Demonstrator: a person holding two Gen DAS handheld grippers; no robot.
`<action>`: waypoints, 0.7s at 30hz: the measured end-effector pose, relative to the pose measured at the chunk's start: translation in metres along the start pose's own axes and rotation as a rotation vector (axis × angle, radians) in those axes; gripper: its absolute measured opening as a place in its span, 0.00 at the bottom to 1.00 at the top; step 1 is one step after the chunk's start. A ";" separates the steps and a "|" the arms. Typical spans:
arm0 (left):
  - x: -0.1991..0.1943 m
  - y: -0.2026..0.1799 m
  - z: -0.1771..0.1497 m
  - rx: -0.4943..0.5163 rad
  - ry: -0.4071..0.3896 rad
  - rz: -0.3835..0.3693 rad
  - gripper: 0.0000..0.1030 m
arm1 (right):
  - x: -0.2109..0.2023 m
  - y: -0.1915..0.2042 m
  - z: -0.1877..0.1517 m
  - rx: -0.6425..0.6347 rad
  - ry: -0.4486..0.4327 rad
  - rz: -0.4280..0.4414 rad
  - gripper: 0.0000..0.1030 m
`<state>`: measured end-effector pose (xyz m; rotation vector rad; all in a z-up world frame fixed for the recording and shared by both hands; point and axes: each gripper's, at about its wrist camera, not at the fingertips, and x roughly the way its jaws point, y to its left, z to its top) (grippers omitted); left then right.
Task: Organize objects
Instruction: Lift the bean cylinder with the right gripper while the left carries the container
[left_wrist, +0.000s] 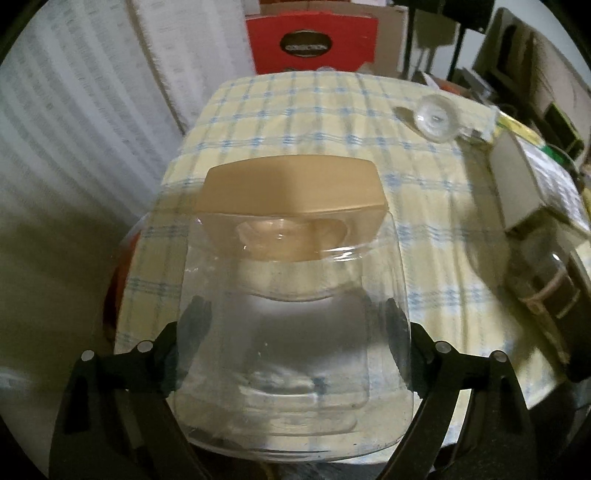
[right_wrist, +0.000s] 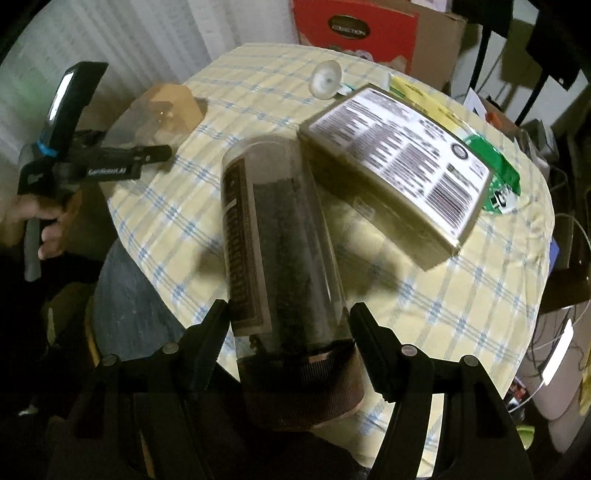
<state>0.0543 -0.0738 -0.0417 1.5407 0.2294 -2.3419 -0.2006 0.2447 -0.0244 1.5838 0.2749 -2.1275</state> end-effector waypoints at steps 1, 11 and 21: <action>-0.002 -0.004 -0.002 0.007 0.002 -0.003 0.86 | 0.000 -0.001 0.002 -0.003 0.007 0.000 0.67; -0.012 -0.056 -0.012 0.104 0.023 0.018 0.86 | 0.006 0.012 0.026 -0.061 0.041 -0.045 0.68; -0.012 -0.062 -0.012 0.111 0.026 0.024 0.86 | 0.028 0.012 0.026 -0.062 0.074 -0.006 0.68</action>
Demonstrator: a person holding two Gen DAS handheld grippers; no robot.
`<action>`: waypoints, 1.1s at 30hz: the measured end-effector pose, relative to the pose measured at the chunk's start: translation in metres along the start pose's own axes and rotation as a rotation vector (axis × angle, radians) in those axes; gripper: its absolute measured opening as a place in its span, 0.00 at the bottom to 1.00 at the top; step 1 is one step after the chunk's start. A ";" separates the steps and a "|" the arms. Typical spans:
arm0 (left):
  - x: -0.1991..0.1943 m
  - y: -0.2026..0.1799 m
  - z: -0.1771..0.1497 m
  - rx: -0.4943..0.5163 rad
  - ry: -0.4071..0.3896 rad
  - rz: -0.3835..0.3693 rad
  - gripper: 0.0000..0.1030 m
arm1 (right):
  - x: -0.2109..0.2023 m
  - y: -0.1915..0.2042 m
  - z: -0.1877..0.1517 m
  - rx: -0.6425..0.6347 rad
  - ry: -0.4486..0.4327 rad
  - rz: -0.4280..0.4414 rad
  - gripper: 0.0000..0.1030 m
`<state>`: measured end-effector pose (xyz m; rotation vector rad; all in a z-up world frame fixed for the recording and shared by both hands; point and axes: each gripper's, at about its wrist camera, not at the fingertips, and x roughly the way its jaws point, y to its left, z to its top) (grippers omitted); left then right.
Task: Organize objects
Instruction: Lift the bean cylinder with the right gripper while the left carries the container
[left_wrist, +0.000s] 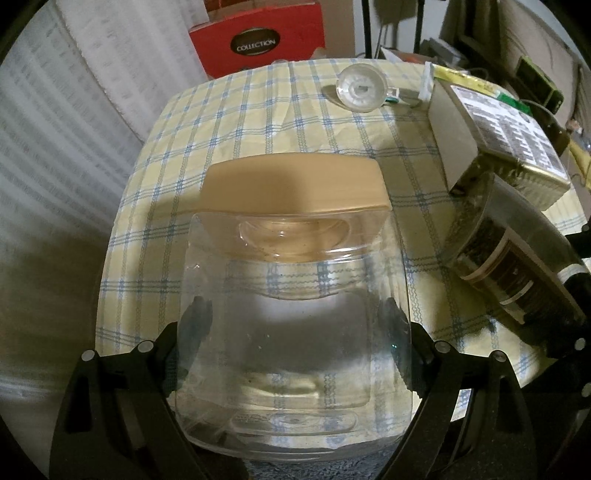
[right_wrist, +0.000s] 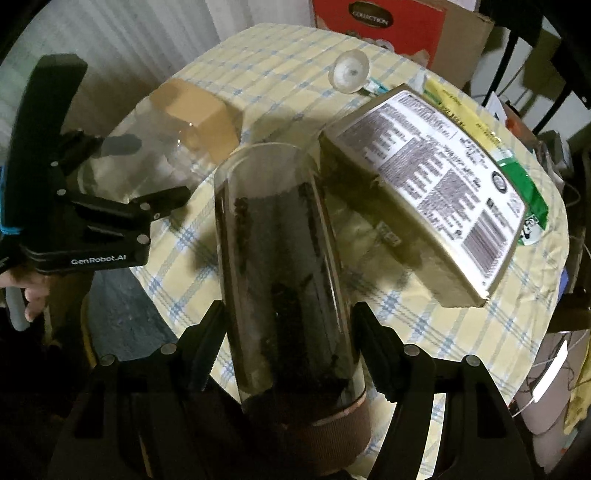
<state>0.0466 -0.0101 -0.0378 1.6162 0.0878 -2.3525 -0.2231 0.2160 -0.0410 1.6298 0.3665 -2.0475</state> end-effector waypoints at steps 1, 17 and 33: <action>0.000 0.000 0.000 -0.001 0.001 -0.001 0.86 | 0.002 0.001 0.000 -0.005 0.001 -0.001 0.68; -0.004 -0.006 -0.005 -0.015 -0.003 -0.027 0.86 | -0.017 0.000 -0.015 0.078 -0.148 0.031 0.65; -0.042 -0.022 0.001 0.003 -0.069 -0.070 0.86 | -0.064 -0.005 -0.028 0.148 -0.294 0.048 0.65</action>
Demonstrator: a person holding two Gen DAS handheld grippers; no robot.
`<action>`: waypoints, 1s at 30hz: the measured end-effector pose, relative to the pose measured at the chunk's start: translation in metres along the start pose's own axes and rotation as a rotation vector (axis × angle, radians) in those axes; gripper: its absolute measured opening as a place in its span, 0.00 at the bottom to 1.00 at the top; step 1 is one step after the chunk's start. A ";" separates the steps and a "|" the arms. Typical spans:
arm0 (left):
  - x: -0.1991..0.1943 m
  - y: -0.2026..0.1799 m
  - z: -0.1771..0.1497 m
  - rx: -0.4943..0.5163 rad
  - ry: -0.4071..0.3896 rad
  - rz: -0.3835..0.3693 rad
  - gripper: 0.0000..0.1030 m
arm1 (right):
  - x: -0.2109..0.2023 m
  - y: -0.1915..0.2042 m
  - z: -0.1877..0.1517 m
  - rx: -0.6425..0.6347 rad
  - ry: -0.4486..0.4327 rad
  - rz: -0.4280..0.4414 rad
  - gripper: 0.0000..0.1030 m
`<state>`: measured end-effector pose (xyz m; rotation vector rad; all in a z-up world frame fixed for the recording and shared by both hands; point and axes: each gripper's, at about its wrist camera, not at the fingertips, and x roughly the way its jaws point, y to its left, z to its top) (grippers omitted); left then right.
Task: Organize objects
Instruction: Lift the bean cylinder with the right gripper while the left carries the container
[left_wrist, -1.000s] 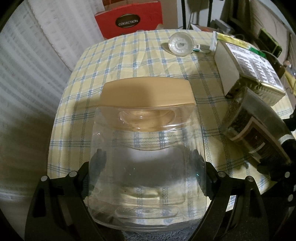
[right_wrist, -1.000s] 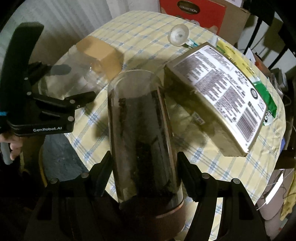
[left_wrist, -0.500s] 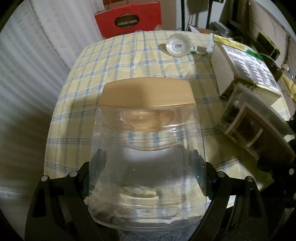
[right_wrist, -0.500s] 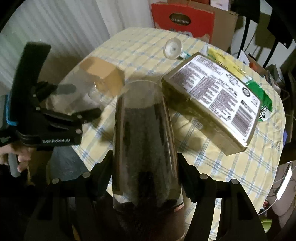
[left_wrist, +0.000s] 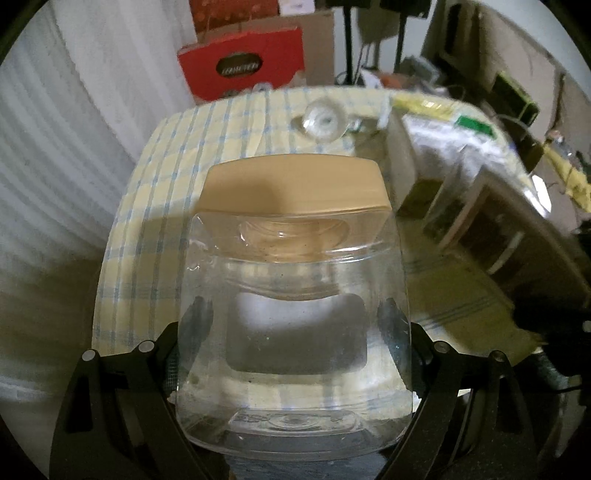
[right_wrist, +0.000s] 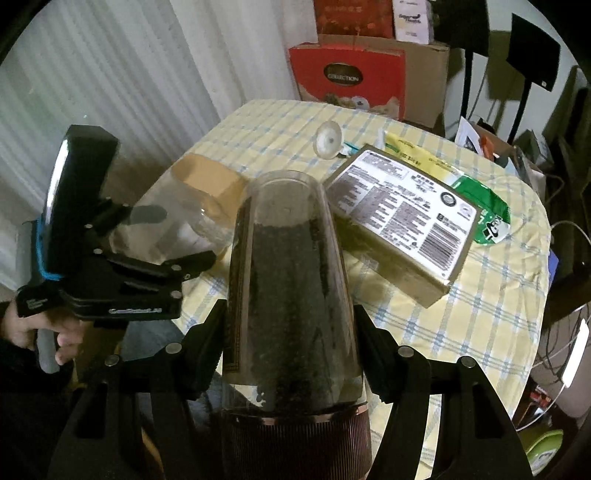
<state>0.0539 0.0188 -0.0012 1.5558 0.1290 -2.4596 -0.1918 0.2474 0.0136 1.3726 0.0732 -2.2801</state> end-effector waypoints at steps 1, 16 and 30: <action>-0.006 -0.004 0.002 0.007 -0.010 0.001 0.86 | -0.001 -0.001 -0.001 0.005 -0.004 0.001 0.65; -0.040 -0.047 0.023 0.054 -0.093 -0.007 0.86 | -0.049 -0.023 -0.021 0.055 -0.077 -0.017 0.65; -0.064 -0.105 0.030 0.107 -0.145 -0.085 0.86 | -0.095 -0.066 -0.055 0.178 -0.142 -0.064 0.65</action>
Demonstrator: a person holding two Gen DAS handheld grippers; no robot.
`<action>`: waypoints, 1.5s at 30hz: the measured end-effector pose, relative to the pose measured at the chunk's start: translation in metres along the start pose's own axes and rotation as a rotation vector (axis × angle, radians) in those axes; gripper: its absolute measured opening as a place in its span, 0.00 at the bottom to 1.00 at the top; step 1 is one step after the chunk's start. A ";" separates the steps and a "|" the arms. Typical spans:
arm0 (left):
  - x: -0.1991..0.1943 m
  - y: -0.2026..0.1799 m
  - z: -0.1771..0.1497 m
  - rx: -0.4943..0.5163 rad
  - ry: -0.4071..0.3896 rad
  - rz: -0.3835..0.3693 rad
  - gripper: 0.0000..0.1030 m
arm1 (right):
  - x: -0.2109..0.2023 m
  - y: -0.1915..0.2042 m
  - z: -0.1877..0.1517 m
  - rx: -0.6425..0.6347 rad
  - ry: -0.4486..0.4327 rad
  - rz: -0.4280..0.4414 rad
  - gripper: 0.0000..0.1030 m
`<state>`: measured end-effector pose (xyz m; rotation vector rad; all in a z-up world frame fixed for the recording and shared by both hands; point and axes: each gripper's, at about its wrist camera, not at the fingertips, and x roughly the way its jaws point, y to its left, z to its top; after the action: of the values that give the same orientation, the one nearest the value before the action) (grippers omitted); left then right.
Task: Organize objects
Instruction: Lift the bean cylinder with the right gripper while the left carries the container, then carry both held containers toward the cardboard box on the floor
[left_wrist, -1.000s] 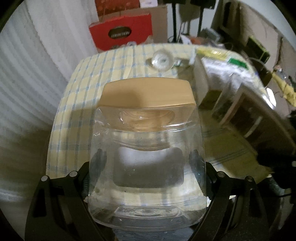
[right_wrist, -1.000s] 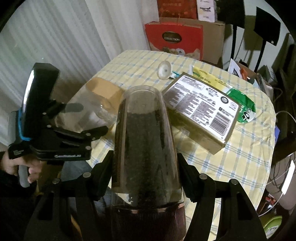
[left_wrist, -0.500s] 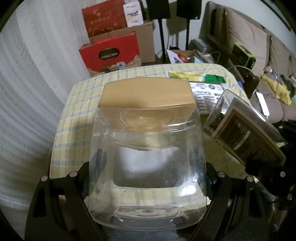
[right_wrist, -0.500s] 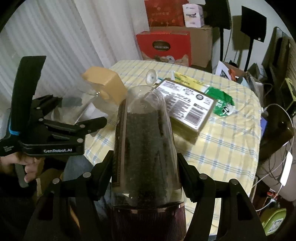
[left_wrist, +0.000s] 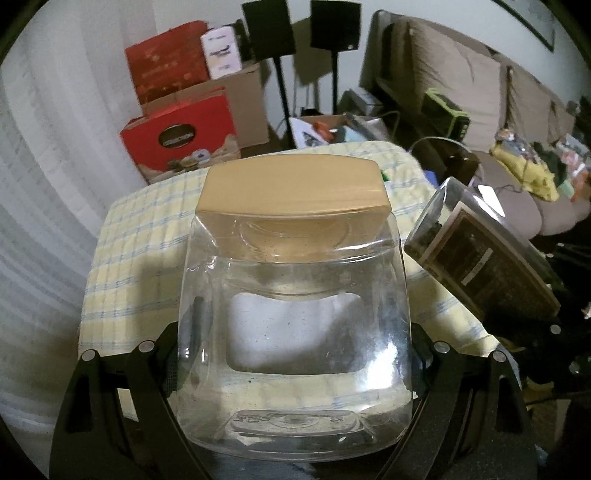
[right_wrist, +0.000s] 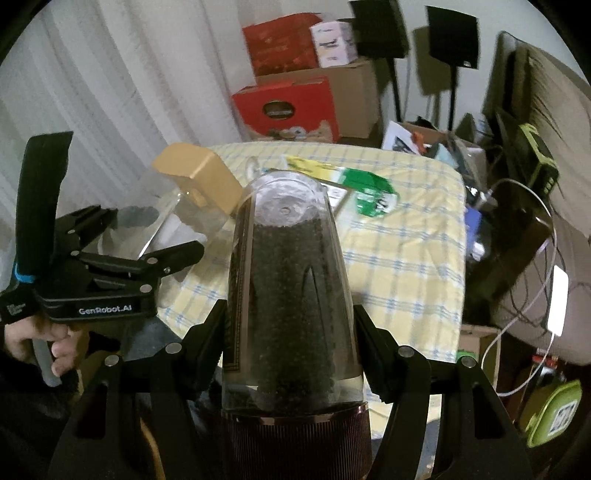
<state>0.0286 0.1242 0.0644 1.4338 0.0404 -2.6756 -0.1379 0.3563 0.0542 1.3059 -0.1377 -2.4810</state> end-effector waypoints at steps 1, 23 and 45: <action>-0.001 -0.005 0.001 0.004 -0.002 -0.007 0.86 | -0.003 -0.004 -0.002 0.008 -0.003 -0.006 0.65; -0.001 -0.088 0.014 0.008 0.040 -0.057 0.86 | -0.037 -0.074 -0.044 0.154 -0.024 -0.023 0.65; 0.027 -0.190 0.025 0.092 0.163 -0.147 0.86 | -0.047 -0.150 -0.111 0.378 -0.023 0.006 0.65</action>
<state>-0.0266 0.3088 0.0506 1.7395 0.0382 -2.6992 -0.0596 0.5204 -0.0078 1.4106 -0.6417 -2.5480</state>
